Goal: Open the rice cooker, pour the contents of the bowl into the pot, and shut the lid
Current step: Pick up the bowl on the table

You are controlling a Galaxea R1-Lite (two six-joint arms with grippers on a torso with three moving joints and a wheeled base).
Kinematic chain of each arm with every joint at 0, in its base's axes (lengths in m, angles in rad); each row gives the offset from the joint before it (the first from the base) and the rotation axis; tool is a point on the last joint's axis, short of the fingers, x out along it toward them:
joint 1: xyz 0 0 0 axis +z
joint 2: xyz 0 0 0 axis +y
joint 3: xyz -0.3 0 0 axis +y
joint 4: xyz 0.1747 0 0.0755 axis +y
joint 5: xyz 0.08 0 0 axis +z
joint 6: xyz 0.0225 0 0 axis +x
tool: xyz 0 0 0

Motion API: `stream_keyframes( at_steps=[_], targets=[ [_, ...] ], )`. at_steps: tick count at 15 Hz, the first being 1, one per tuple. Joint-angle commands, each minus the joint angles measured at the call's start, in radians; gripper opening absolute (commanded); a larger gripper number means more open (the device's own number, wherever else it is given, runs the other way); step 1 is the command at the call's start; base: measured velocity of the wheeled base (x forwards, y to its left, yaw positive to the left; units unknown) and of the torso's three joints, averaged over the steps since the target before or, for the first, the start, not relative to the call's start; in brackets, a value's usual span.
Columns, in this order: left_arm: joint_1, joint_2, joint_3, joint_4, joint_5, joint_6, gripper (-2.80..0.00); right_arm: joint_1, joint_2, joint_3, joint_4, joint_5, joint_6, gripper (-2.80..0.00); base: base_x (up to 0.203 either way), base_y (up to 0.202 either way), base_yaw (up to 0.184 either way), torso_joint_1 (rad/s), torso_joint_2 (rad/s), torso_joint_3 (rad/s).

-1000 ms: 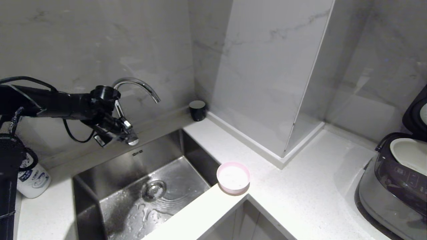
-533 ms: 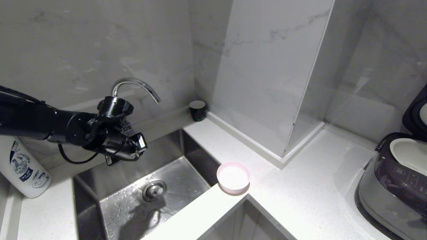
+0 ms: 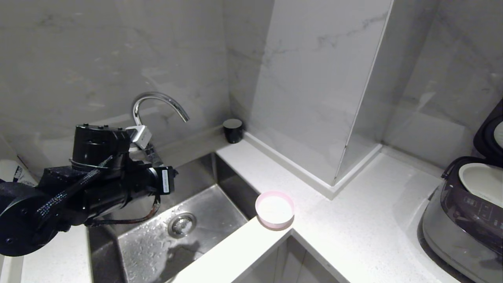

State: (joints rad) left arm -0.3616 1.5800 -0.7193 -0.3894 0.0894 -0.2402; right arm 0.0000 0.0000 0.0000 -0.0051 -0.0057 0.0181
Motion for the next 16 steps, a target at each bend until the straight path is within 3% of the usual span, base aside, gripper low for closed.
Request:
stream_keyframes(
  at_steps=[1,5,8,11,14,16],
  targets=[
    [-0.043,-0.040,0.037,-0.011,0.002,0.005,-2.80,0.000,0.000,0.000,0.001,0.000,0.000,-2.80,0.000,0.000,0.000,0.000,0.00,0.000],
    [-0.107,-0.259,0.144,-0.014,0.020,0.053,-2.80,0.000,0.000,0.000,0.001,0.000,0.000,-2.80,0.000,0.000,0.000,0.000,0.00,0.000],
    [-0.087,-0.519,0.197,0.025,0.117,0.120,-2.80,0.000,0.000,0.000,-0.001,0.000,0.000,-2.80,0.000,0.000,0.000,0.000,0.00,0.000],
    [0.050,-0.773,0.229,0.088,0.222,0.256,-2.80,0.000,0.000,0.000,0.001,0.000,-0.001,-2.80,0.000,0.000,0.000,0.000,0.00,0.000],
    [0.247,-1.034,0.244,0.152,0.249,0.311,-2.80,0.000,0.000,0.000,0.001,0.000,-0.001,-2.80,0.000,0.000,0.000,0.000,0.00,0.000],
    [0.309,-1.178,0.264,0.204,0.243,0.327,-2.80,0.000,0.000,0.000,0.001,0.000,-0.001,-2.80,0.000,0.000,0.000,0.000,0.00,0.000]
  ],
)
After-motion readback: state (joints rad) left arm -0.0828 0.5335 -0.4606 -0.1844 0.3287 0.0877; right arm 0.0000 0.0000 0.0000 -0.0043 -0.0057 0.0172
